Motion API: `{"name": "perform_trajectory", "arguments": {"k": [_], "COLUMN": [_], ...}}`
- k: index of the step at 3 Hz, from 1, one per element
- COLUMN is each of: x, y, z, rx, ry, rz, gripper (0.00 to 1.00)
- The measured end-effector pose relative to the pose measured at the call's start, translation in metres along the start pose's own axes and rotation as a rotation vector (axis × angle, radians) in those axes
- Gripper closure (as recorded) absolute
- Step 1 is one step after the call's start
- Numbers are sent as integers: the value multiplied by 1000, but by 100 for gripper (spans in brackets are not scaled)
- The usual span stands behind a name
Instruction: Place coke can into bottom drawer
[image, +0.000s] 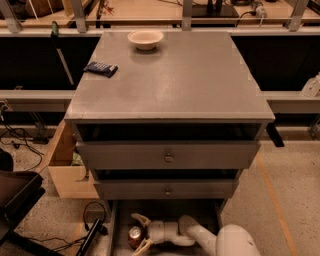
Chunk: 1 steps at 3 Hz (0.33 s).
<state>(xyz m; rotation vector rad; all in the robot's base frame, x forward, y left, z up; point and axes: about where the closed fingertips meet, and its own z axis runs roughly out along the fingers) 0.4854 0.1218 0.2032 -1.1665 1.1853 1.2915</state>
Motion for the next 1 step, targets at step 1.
{"name": "perform_trajectory", "arguments": {"k": [1], "x": [0], "y": [0], "z": [0], "rx": [0], "ry": [0], "rz": [0], "gripper": [0]}}
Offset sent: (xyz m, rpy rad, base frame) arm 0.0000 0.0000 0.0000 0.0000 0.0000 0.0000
